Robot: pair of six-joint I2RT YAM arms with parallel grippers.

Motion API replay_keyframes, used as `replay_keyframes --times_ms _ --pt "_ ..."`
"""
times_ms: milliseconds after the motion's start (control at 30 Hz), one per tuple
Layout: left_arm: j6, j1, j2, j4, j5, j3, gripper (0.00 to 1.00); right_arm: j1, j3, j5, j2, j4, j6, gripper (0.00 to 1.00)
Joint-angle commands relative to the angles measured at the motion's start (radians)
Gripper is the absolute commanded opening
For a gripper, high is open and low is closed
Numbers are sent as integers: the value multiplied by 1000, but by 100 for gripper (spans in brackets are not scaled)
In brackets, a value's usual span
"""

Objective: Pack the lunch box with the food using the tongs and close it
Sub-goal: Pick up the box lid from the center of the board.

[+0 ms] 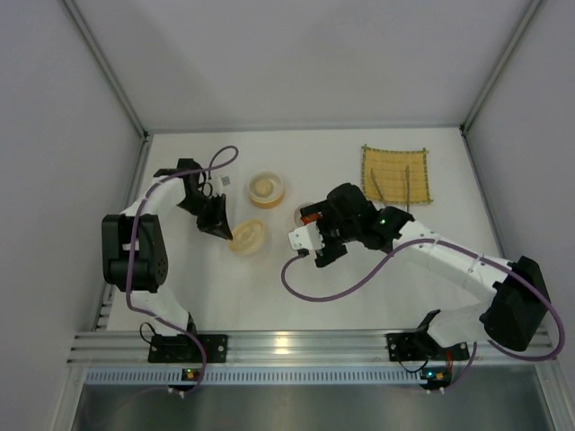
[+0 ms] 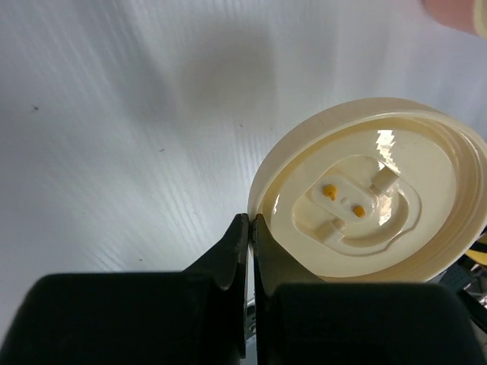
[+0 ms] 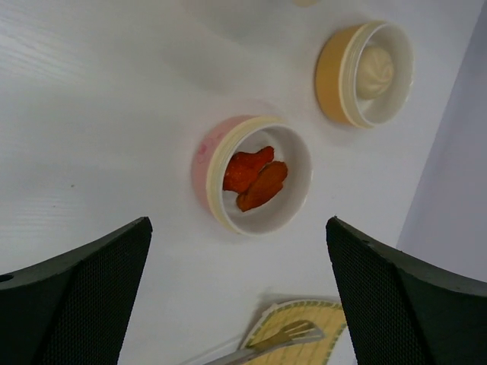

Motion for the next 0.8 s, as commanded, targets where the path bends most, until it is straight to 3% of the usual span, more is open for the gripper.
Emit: replay_keyframes --times_ms 0,200,567,767 --pt "65 -4 -68 -133 98 29 0 60 -11 -47 -65 123 -205 95" --pt "123 -32 -106 -193 150 -5 0 154 43 -115 -50 122 -285 91" --pt "173 -75 -122 -227 181 9 0 296 110 -65 112 81 -442 88" --pt "186 -101 -120 -230 189 6 0 316 123 -33 181 194 -465 84"
